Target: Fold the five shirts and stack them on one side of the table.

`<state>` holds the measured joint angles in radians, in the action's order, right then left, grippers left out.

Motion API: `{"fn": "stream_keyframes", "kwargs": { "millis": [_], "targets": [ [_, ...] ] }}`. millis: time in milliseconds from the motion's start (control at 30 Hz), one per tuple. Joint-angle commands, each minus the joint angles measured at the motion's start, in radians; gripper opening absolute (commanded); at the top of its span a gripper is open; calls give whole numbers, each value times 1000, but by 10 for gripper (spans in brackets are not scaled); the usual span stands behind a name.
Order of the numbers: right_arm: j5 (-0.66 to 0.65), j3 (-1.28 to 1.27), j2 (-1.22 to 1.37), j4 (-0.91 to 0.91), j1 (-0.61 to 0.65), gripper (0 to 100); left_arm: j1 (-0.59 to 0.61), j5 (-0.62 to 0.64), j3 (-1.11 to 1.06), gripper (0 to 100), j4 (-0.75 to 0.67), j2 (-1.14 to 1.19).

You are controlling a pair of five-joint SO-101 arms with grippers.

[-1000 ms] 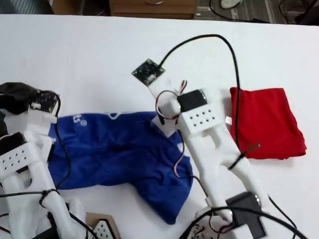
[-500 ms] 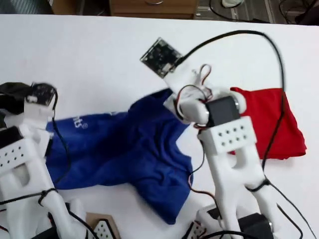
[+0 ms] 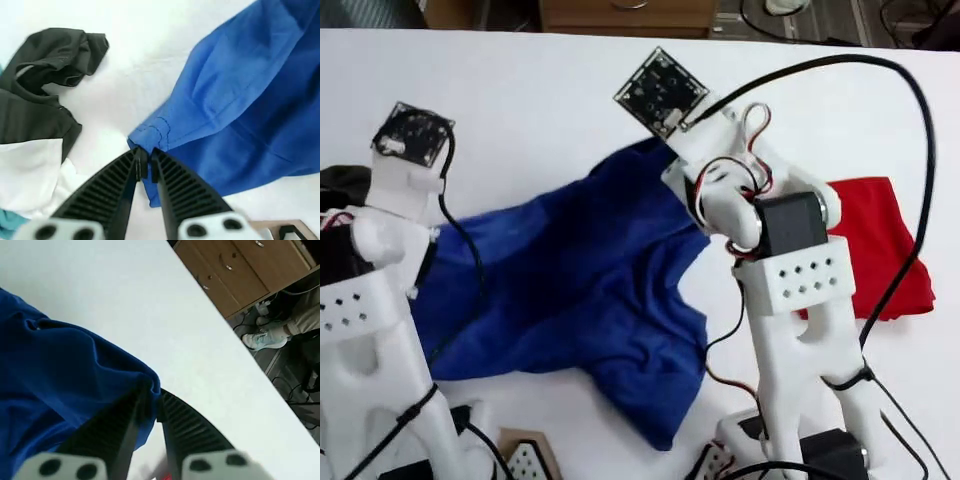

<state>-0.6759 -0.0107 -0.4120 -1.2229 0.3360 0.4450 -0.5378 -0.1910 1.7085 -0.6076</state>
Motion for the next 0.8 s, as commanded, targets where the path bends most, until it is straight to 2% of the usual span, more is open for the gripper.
{"fn": "stream_keyframes", "kwargs": {
  "millis": [0, 133, 433, 633, 767],
  "targets": [
    [-8, 112, -50, 21, -8, 21, -11, 5, 122, 25, 66, -5],
    [-9, 195, -50, 2, -12, 21, -9, 6, 160, 25, 71, -8],
    [-15, 416, -50, -159, -35, 21, -15, 6, 173, 25, 69, -9],
    [-17, 542, -48, -228, -39, 21, -14, 60, 326, 25, 77, -11],
    [-18, 548, -47, -226, -41, 21, -12, 61, 341, 25, 77, -11]
  ]
}}
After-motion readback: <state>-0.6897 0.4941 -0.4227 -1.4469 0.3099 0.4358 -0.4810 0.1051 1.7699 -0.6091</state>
